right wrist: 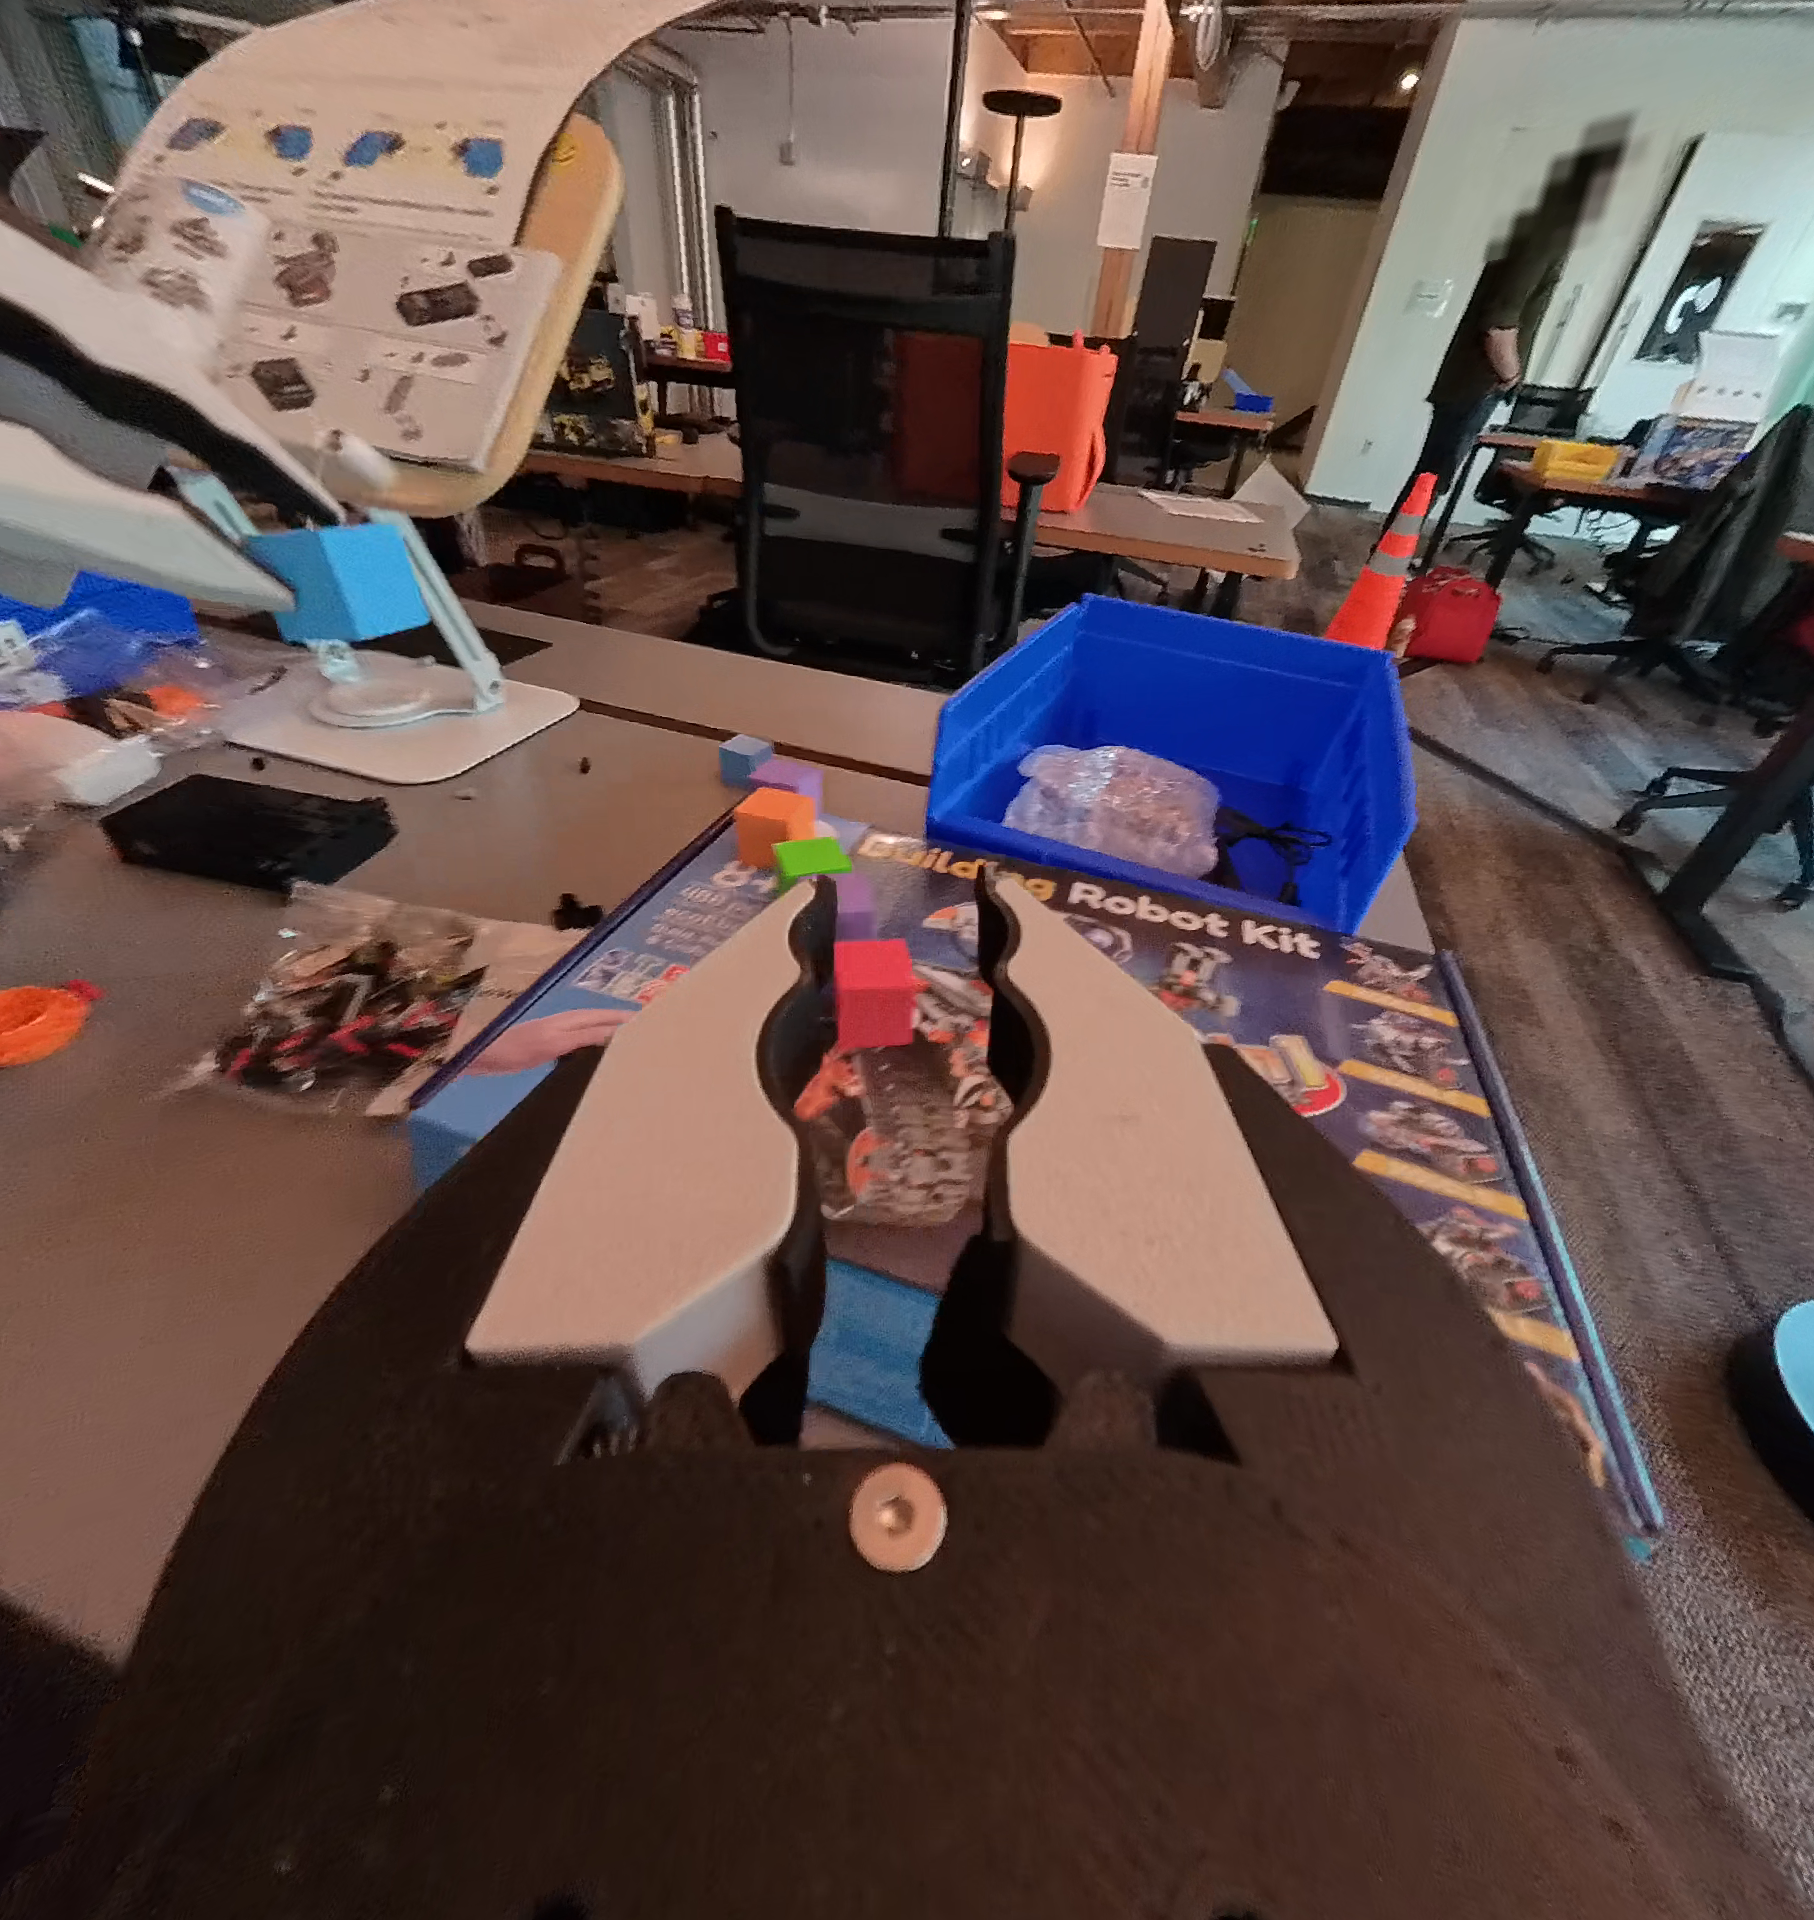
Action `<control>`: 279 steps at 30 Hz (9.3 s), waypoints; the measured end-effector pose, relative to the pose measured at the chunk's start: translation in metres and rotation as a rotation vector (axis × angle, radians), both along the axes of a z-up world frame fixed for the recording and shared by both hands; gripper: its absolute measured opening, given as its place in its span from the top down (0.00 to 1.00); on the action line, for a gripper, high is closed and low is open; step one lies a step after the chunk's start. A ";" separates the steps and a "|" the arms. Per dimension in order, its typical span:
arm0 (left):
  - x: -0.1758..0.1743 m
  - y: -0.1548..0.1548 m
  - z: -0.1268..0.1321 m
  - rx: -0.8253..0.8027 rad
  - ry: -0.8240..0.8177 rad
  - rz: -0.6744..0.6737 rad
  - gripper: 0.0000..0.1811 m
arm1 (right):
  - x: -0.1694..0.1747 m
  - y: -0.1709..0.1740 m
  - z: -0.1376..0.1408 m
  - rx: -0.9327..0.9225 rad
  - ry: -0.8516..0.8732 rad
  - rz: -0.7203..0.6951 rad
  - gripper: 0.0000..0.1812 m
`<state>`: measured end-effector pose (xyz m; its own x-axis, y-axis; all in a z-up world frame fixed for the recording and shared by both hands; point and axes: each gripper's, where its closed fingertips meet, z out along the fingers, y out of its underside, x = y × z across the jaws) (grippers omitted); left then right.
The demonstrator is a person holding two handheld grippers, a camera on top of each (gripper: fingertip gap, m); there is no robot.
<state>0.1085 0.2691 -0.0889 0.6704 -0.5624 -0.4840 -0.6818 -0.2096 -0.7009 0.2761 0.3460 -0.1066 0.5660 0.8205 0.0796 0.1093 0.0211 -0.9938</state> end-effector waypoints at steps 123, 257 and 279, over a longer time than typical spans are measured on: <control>-0.529 -0.308 -0.104 -0.405 -0.073 0.738 0.84 | -0.114 -0.122 -0.050 0.148 -0.140 0.094 0.91; 0.043 -0.016 -0.100 -0.106 -0.256 -0.016 0.92 | -0.021 0.082 -0.064 -0.224 -0.663 -0.059 0.86; 0.040 -0.014 -0.107 -0.125 -0.250 -0.011 0.91 | -0.011 0.086 -0.053 -0.237 -0.662 -0.058 0.77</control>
<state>0.1489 0.2552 -0.1957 0.7540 -0.6150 -0.2307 -0.4937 -0.2990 -0.8166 0.2651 0.4319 -0.1597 0.5036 0.8283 0.2456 0.6872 -0.2119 -0.6948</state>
